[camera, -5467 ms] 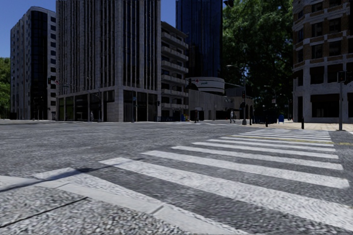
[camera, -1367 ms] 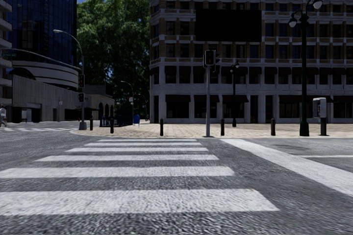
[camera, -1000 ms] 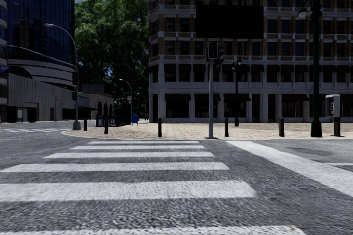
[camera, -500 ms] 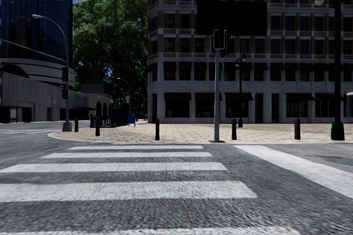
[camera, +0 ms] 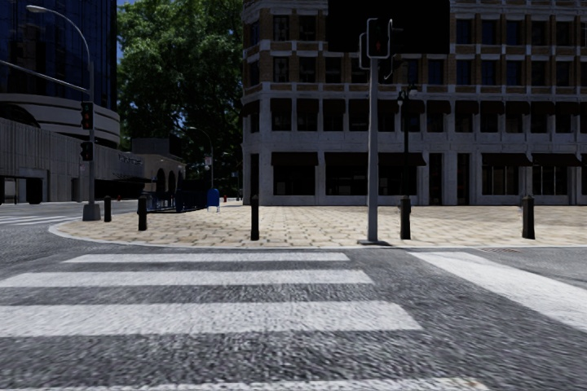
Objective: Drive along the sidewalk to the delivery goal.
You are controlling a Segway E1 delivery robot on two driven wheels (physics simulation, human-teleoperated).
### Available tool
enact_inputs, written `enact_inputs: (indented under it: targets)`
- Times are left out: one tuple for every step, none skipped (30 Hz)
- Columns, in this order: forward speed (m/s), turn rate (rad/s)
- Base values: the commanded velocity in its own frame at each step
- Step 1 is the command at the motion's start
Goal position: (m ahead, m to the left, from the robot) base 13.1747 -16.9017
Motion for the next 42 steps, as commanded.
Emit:
enact_inputs:
  targets:
    - [2.00,-0.20]
    - [2.00,-0.20]
    - [2.00,-0.20]
    - [2.00,-0.20]
    - [2.00,-0.21]
    - [2.00,-0.21]
    - [2.00,-0.21]
    - [2.00,-0.21]
    - [2.00,-0.21]
    - [2.00,-0.21]
    - [2.00,-0.21]
    - [2.00,-0.21]
    - [2.00,-0.10]
    - [2.00,0.00]
    - [2.00,0.00]
    - [2.00,0.00]
    - [2.00,0.00]
    - [2.00,0.00]
    - [2.00,0.00]
    - [2.00,0.00]
    - [2.00,0.00]
    - [2.00,0.00]
    - [2.00,0.00]
    - [2.00,0.00]
    - [2.00,0.00]
    - [2.00,0.00]
    - [2.00,0.00]
    - [2.00,0.00]
    - [2.00,0.00]
    - [2.00,0.00]
    - [2.00,0.00]
    - [2.00,0.00]
    - [2.00,0.00]
    - [2.00,0.00]
    - [2.00,0.00]
    - [2.00,0.00]
    - [2.00,0.00]
    - [2.00,0.00]
    - [2.00,0.00]
    - [2.00,0.00]
    - [2.00,0.00]
    - [2.00,0.00]
